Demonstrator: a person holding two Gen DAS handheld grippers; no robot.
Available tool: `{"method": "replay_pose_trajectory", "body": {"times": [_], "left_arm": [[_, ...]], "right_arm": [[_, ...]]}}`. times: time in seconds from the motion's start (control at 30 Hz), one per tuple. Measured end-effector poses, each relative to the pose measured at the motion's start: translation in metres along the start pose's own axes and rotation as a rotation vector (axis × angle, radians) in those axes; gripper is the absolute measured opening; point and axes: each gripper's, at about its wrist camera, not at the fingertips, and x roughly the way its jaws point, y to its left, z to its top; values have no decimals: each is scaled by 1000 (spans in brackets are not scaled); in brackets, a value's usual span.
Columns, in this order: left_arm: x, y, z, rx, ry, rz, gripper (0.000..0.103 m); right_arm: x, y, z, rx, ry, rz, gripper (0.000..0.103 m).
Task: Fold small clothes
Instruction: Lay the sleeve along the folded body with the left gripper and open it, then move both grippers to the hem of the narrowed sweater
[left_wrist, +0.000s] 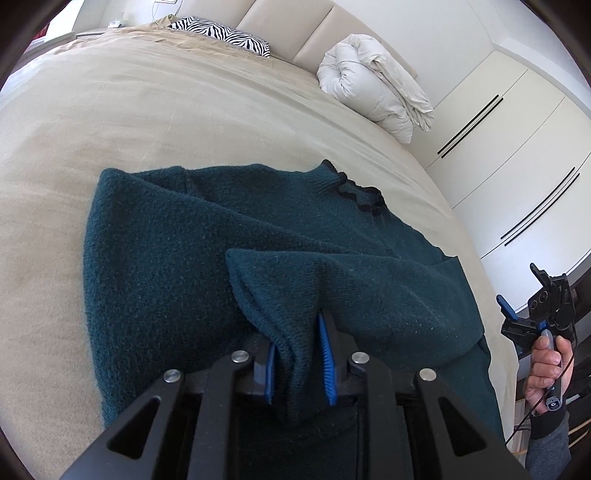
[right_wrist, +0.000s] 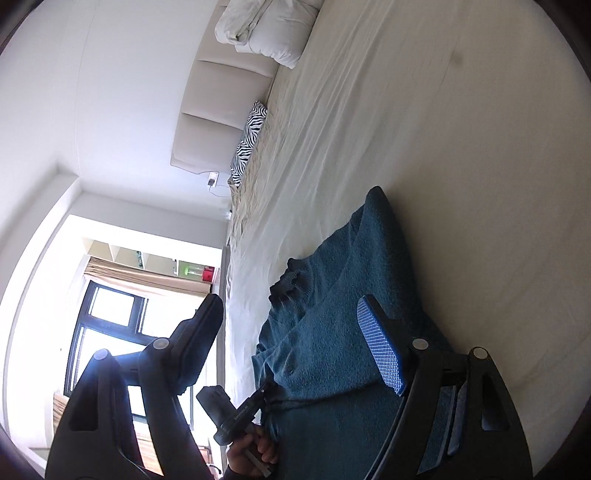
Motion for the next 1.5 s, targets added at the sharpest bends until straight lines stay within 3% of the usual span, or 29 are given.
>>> {"method": "replay_pose_trajectory", "body": {"times": [0.27, 0.33, 0.63, 0.73, 0.87, 0.97, 1.0, 1.03, 1.07, 1.23, 1.37, 1.5], "left_arm": [[4, 2, -1, 12, -8, 0, 24], [4, 3, -1, 9, -11, -3, 24], [1, 4, -1, 9, -17, -5, 24], [0, 5, 0, 1, -12, -8, 24], [-6, 6, 4, -36, 16, -13, 25], [-26, -2, 5, -44, 13, 25, 50], [-36, -6, 4, -36, -3, 43, 64], [-48, -10, 2, -24, -26, 66, 71], [-60, -13, 0, -12, -48, 75, 71], [-119, -19, -40, 14, -63, 70, 71], [-154, -13, -99, -2, -23, 129, 71], [-179, 5, -159, -82, 13, 169, 71]], "right_arm": [[79, -26, 44, 64, 113, 34, 75], [89, -42, 44, 107, 147, -10, 75], [40, -52, -22, 14, 213, 30, 74], [16, -56, -48, -22, 203, 6, 74], [-22, -67, -68, 23, 169, -14, 74], [-55, -71, -78, 58, 128, -2, 75], [-64, -72, -81, 59, 114, 1, 75], [-74, -71, -85, 54, 101, -2, 75], [-82, -70, -90, 48, 91, -6, 75], [-113, -64, -117, -10, 72, -67, 75], [-128, -54, -142, -76, 70, -120, 75], [-146, -48, -164, -116, 63, -166, 75]]}}
